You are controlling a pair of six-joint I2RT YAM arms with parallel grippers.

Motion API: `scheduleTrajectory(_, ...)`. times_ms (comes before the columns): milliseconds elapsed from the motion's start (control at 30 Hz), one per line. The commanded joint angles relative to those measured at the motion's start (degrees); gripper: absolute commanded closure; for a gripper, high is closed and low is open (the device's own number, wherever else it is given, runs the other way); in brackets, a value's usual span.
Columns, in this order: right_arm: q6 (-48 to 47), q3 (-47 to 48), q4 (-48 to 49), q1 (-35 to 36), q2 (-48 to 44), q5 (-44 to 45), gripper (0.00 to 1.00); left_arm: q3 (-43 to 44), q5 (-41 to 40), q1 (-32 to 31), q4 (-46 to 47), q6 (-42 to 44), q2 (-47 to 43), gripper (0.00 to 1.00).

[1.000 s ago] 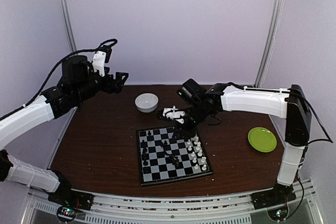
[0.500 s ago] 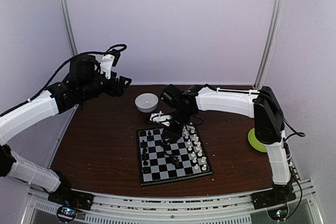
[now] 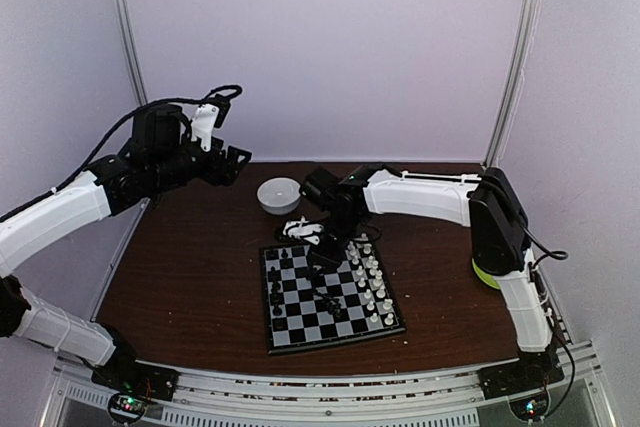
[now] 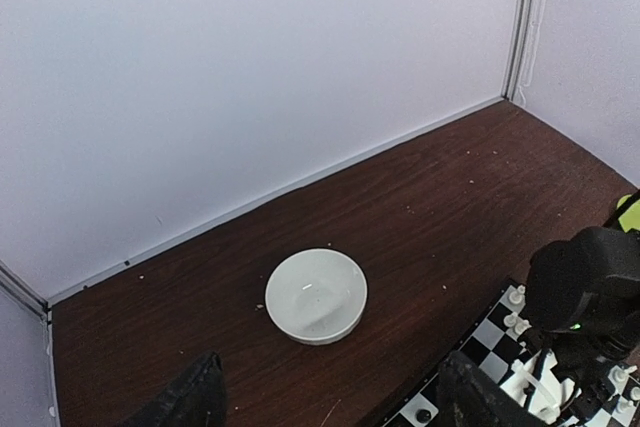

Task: Set up the chess pieces on the board
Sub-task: Pick up the pawn from the chess pile, then place the pawn at f7.

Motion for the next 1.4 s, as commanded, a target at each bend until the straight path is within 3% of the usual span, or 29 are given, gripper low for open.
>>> scheduleTrajectory(0,1.2,1.7,-0.9,0.2,1.4,1.6,0.67,2.1,1.5,0.2,1.3,0.5,0.1,0.26)
scheduleTrajectory(333,0.9,2.0,-1.6,0.1,1.2,2.3,0.9,2.4,1.8,0.2,0.8,0.5,0.7,0.26)
scheduleTrajectory(467,0.4,1.1,-1.9,0.0,-1.6,2.5,0.94,2.5,1.3,0.2,0.5,0.3,0.9,0.26)
scheduleTrajectory(767,0.8,4.2,-1.3,1.2,-4.6,3.2,0.94,2.5,1.0,0.2,0.4,0.3,0.9,0.26)
scheduleTrajectory(1100,0.6,17.3,-5.8,4.4,4.5,3.1,0.94,2.6,0.2,0.2,0.2,0.2,0.3,0.26)
scheduleTrajectory(1367,0.6,18.8,-6.0,4.9,7.4,3.1,0.94,2.7,-0.2,0.2,0.0,0.4,-0.2,0.26)
